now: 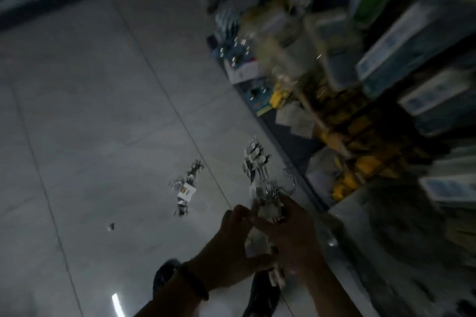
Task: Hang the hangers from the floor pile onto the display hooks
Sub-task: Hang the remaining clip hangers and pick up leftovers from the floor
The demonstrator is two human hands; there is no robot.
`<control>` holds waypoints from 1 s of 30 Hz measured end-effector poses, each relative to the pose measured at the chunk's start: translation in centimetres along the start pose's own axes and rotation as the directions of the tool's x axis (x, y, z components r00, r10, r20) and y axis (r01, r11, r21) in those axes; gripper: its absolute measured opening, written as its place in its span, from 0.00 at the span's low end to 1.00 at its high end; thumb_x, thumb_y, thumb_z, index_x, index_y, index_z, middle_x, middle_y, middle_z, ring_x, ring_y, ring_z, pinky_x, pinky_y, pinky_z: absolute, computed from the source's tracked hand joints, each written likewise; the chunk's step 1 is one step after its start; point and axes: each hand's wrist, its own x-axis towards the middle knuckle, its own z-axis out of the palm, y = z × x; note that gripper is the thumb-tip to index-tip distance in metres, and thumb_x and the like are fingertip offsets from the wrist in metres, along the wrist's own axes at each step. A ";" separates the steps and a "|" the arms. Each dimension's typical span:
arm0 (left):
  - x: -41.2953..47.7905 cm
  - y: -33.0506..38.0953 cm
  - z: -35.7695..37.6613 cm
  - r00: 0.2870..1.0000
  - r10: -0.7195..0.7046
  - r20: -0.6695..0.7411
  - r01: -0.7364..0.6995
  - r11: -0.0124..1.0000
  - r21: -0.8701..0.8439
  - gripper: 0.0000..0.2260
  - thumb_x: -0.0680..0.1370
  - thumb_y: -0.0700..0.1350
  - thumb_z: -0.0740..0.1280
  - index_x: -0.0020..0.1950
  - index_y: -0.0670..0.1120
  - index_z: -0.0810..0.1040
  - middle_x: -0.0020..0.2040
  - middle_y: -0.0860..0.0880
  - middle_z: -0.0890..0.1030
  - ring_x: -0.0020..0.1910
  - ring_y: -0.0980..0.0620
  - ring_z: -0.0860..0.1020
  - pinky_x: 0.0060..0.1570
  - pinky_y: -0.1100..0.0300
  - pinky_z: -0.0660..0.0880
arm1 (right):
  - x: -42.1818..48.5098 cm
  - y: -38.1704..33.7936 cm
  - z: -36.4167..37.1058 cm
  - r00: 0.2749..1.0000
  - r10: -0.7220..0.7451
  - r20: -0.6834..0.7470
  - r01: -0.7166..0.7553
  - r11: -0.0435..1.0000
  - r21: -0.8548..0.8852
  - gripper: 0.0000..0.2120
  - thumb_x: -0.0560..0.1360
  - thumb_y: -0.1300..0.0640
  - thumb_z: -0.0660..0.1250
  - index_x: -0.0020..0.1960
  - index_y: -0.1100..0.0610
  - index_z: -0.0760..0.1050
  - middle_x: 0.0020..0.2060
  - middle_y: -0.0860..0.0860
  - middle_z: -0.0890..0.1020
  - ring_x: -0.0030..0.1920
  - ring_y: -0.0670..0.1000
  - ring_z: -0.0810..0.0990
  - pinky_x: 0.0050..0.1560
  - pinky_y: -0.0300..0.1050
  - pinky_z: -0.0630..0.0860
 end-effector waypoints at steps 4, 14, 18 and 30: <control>-3.9 10.7 -6.0 0.991 0.110 0.074 -0.128 0.945 0.301 0.42 0.75 0.73 0.64 0.84 0.61 0.53 0.76 0.54 0.54 0.73 0.51 0.57 0.76 0.52 0.65 | -5.4 -7.5 -11.1 0.998 -0.039 0.052 0.043 0.995 -0.091 0.16 0.68 0.53 0.80 0.54 0.43 0.82 0.48 0.38 0.85 0.52 0.40 0.83 0.53 0.36 0.80; -6.3 35.8 -15.2 0.738 0.665 0.111 -0.411 0.314 0.856 0.42 0.68 0.78 0.64 0.73 0.53 0.76 0.75 0.48 0.74 0.77 0.44 0.67 0.76 0.38 0.57 | -20.8 -20.0 -29.4 0.967 -0.194 0.165 0.238 0.919 -0.316 0.17 0.69 0.58 0.81 0.57 0.50 0.84 0.44 0.41 0.85 0.45 0.38 0.84 0.46 0.46 0.83; -6.2 42.0 -13.6 0.781 0.421 0.462 -0.619 0.420 0.663 0.20 0.70 0.68 0.75 0.47 0.52 0.84 0.45 0.52 0.83 0.43 0.54 0.79 0.46 0.59 0.76 | -25.7 -22.2 -32.2 0.973 -0.176 0.149 0.225 0.869 -0.440 0.17 0.69 0.57 0.81 0.56 0.47 0.84 0.44 0.39 0.84 0.42 0.37 0.82 0.47 0.47 0.82; -2.8 49.3 -6.1 0.638 0.526 0.563 -0.762 0.536 0.362 0.18 0.71 0.56 0.80 0.29 0.57 0.74 0.29 0.63 0.78 0.32 0.64 0.78 0.34 0.68 0.69 | -37.4 -18.6 -31.8 0.693 -0.441 -0.570 -0.287 0.557 -0.780 0.25 0.71 0.35 0.65 0.60 0.49 0.81 0.67 0.56 0.73 0.67 0.63 0.70 0.64 0.59 0.73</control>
